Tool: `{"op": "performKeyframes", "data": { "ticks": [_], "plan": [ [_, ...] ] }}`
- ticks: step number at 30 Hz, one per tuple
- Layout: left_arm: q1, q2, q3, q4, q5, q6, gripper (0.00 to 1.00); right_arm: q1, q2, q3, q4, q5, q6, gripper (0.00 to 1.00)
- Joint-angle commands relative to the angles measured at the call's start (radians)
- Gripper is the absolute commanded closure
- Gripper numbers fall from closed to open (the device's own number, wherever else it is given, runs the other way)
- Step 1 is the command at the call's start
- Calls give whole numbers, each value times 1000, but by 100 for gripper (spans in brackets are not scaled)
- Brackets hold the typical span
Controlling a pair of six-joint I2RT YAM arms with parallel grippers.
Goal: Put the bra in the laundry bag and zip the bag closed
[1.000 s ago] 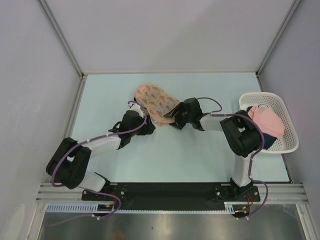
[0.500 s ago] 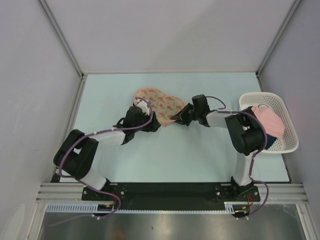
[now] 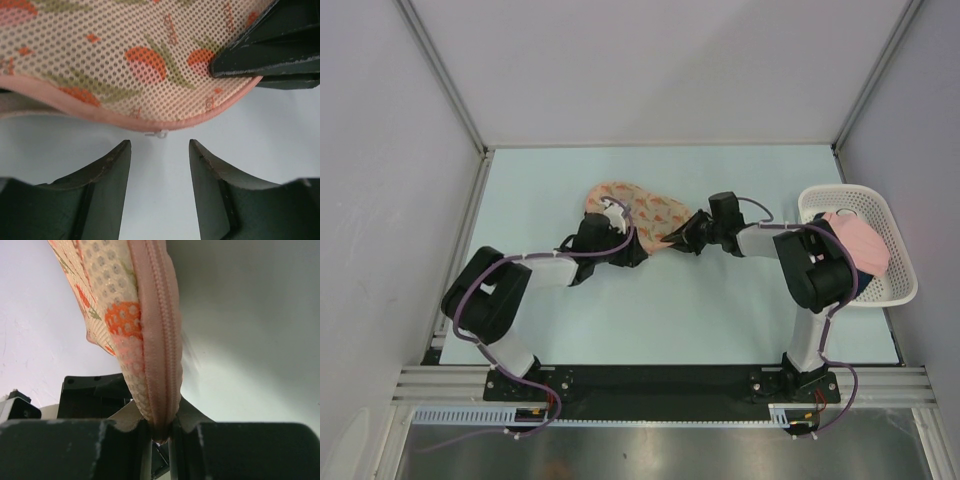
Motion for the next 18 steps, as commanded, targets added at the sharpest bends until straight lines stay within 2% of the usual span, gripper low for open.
{"op": "performKeyframes", "data": {
  "ticks": [1,10,11,16,17,18],
  "plan": [
    [-6,32,60,81,42,40,45,-1,-60,-11,71,-54,25,91],
    [-7,76,72,122,43,25,49,-1,-66,-21,96,-74,44,94],
    [-9,69,62,136,36,20,55,-1,-68,-24,94,-73,41,94],
    [-9,61,55,145,-13,20,68,0,-66,-41,123,-87,63,95],
    [-9,64,63,136,-21,22,77,2,-65,-47,128,-91,64,95],
    [-9,64,65,129,-50,20,81,2,-69,-50,128,-91,66,96]
  ]
}}
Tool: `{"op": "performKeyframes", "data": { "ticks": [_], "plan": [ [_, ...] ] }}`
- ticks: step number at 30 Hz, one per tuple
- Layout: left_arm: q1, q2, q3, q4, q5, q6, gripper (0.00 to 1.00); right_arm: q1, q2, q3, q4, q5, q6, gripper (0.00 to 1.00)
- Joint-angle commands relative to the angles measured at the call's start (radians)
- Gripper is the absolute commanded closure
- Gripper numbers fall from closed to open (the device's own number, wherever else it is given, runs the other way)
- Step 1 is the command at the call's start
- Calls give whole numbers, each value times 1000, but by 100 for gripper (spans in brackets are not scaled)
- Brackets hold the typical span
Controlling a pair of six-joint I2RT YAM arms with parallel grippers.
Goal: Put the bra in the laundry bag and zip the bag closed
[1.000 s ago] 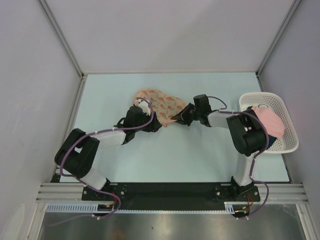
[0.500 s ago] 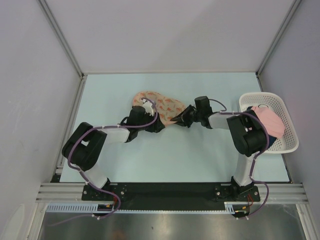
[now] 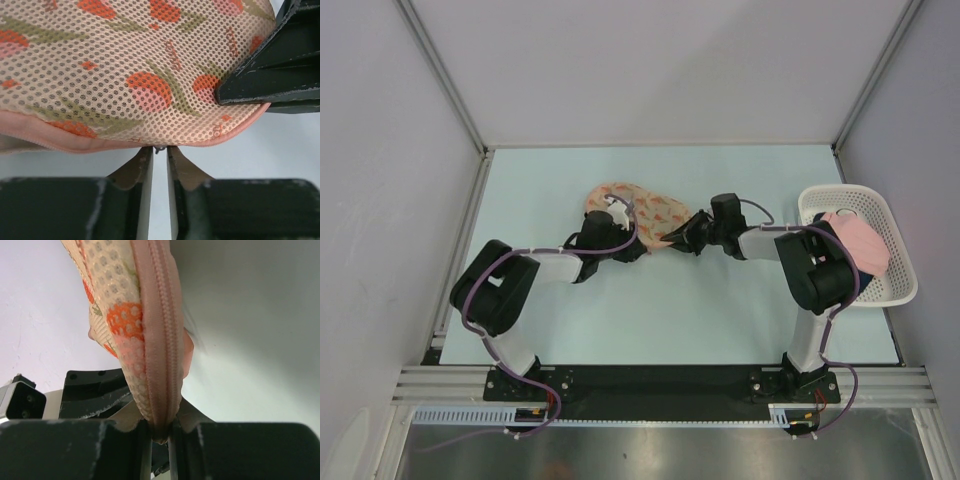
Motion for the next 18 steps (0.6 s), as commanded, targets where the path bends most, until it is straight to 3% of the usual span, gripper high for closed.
{"op": "performKeyframes", "data": {
  "ticks": [1,4,6,7,10,14,16,18],
  "plan": [
    [-7,-11,28,40,-74,7,85,5,-55,-15,57,-58,19,97],
    [-6,-14,59,-42,-158,-13,100,3,-65,-23,51,-62,14,100],
    [-6,-19,62,-74,-218,-38,100,2,-72,-38,58,-69,14,100],
    [-4,-20,78,-158,-319,-57,100,-1,-78,-41,60,-69,6,100],
    [16,-17,102,-312,-424,-146,100,-11,-85,-47,34,-80,-38,100],
    [65,-77,20,-335,-439,-213,100,-60,-66,-17,-30,-127,-173,100],
    [66,-103,0,-335,-423,-182,100,-74,-20,105,-241,-138,-391,100],
    [59,-120,-13,-287,-308,-158,100,-83,12,170,-351,-135,-499,100]
  ]
}}
